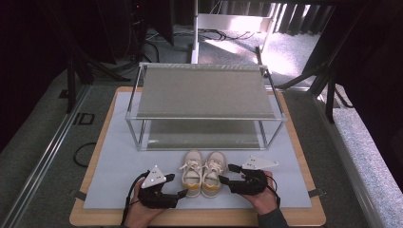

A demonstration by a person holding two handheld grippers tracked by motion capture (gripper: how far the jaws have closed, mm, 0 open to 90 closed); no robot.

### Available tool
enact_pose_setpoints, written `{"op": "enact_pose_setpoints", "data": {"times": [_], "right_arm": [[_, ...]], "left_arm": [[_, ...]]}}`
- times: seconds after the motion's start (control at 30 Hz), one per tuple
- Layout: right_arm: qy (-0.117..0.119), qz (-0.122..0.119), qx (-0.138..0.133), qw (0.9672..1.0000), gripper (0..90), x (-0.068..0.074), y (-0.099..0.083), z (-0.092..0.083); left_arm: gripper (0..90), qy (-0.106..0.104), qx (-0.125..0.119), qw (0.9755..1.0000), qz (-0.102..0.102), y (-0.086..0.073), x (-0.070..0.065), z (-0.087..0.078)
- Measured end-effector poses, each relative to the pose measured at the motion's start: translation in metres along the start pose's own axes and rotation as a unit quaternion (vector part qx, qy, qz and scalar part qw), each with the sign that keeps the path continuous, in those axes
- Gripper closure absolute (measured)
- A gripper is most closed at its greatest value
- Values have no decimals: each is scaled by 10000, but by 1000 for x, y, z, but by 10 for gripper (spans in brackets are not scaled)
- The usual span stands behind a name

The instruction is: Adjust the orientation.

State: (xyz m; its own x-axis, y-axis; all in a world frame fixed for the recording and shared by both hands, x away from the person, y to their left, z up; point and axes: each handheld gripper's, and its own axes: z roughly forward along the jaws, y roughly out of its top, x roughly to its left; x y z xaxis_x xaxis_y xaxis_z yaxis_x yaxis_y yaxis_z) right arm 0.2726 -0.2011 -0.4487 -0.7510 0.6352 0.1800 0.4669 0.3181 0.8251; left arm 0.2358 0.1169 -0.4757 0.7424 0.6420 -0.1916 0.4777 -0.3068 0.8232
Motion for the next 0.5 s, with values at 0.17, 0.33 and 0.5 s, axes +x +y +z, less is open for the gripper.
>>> {"op": "enact_pose_setpoints", "data": {"times": [0.17,0.33,0.5], "right_arm": [[-48,39,233,9997,411,2,0,16],[103,-139,374,9992,448,-1,4,16],[301,-221,388,9986,476,-8,7,17]], "left_arm": [[207,-135,102,9998,58,1,-2,11],[213,-151,197,9996,100,5,-6,21],[213,-211,191,9996,30,6,-7,22]]}}
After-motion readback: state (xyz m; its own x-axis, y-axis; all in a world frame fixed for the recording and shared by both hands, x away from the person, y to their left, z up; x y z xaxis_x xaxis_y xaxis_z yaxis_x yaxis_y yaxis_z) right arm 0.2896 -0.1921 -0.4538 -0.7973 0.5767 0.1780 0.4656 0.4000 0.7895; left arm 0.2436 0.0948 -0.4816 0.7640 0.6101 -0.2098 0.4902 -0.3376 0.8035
